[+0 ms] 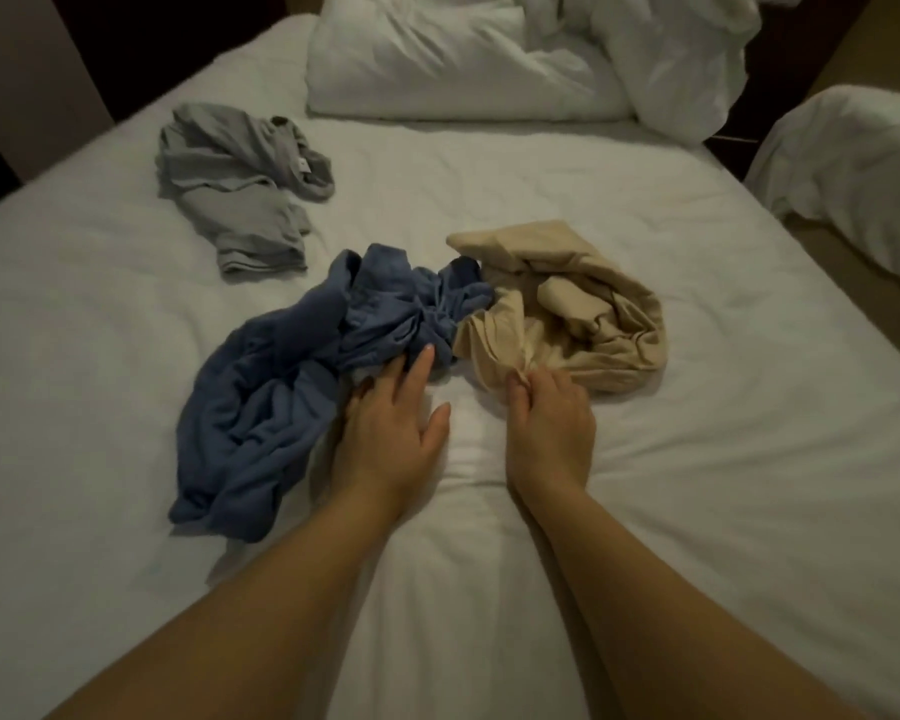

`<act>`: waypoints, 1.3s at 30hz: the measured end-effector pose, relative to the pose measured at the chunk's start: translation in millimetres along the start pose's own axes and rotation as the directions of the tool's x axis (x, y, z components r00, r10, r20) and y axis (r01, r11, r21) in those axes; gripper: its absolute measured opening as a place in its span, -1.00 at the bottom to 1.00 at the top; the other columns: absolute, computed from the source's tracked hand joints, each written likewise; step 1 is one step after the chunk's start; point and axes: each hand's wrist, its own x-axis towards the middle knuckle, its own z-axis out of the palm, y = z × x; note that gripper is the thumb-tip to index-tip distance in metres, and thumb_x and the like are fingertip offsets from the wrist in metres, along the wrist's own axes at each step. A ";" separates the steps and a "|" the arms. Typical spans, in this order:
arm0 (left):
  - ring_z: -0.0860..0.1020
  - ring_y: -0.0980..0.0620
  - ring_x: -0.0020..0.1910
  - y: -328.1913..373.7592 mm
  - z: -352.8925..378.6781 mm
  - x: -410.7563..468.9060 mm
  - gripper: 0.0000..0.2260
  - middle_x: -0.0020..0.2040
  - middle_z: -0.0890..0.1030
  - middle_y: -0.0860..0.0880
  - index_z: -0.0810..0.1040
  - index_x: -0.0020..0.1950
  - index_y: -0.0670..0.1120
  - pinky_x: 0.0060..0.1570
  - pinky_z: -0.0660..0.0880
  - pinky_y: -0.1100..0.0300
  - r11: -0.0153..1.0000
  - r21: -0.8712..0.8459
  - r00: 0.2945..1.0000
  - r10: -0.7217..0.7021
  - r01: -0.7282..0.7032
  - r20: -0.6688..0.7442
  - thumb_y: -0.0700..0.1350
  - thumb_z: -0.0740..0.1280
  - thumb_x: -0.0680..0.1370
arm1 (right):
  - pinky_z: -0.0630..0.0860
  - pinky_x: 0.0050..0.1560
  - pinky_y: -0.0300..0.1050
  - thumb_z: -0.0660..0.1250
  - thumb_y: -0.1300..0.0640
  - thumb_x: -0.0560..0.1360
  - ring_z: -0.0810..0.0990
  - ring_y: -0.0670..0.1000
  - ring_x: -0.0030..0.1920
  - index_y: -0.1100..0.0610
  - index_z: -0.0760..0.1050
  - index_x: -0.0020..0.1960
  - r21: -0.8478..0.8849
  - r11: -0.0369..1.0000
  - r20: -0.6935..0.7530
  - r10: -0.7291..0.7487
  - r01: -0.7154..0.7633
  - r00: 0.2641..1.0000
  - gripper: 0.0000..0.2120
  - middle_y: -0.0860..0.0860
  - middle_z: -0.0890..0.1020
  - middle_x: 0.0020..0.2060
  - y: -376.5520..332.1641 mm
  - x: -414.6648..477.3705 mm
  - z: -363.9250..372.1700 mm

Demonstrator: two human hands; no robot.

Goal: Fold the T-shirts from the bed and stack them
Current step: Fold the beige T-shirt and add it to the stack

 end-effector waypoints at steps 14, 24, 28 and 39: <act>0.54 0.00 0.08 70.6 -86.3 -178.6 -0.79 0.15 0.58 -0.07 0.52 0.17 -0.07 0.12 0.48 0.10 0.503 -0.644 0.817 -0.350 0.577 0.458 -0.05 0.23 0.59 | 0.24 -0.35 -0.26 0.24 -0.10 0.51 0.40 -0.06 -0.40 0.01 0.35 -0.42 0.294 0.947 0.246 0.055 -0.128 0.968 -0.63 -0.06 0.45 -0.49 -44.4 -215.2 -133.1; 0.52 0.11 -0.36 154.2 -268.0 -172.5 -0.84 -0.38 0.58 0.03 0.58 -0.30 -0.04 -0.31 0.44 0.23 0.767 -0.641 0.972 -0.174 0.033 -0.158 -0.11 0.39 0.49 | 0.36 -0.51 -0.18 0.17 -0.05 0.42 0.51 0.10 -0.49 0.09 0.51 -0.43 -0.127 0.912 -0.317 -0.411 0.391 0.855 -0.66 0.01 0.53 -0.50 -118.6 -133.3 -307.5; 0.50 0.24 -0.32 194.4 -359.0 -164.0 -0.88 -0.35 0.58 0.12 0.58 -0.25 0.00 -0.35 0.35 0.42 0.838 -0.498 0.911 -0.002 -0.223 -0.412 -0.12 0.36 0.50 | 0.38 -0.40 -0.09 0.18 -0.07 0.48 0.48 0.08 -0.42 0.12 0.52 -0.40 -0.084 0.861 -0.373 -0.494 0.502 0.785 -0.61 0.03 0.54 -0.47 -162.2 -110.6 -389.9; 0.51 0.10 -0.25 258.1 -468.5 -201.3 -0.86 -0.34 0.52 0.14 0.59 -0.16 -0.02 -0.16 0.46 0.14 0.909 -0.191 0.809 0.214 -0.369 -0.548 -0.04 0.29 0.55 | 0.41 -0.15 -0.21 0.35 0.08 0.48 0.48 -0.08 -0.19 0.12 0.62 -0.22 0.740 0.663 0.135 -0.313 0.115 0.940 -0.83 0.04 0.59 -0.26 -193.8 -154.2 -506.8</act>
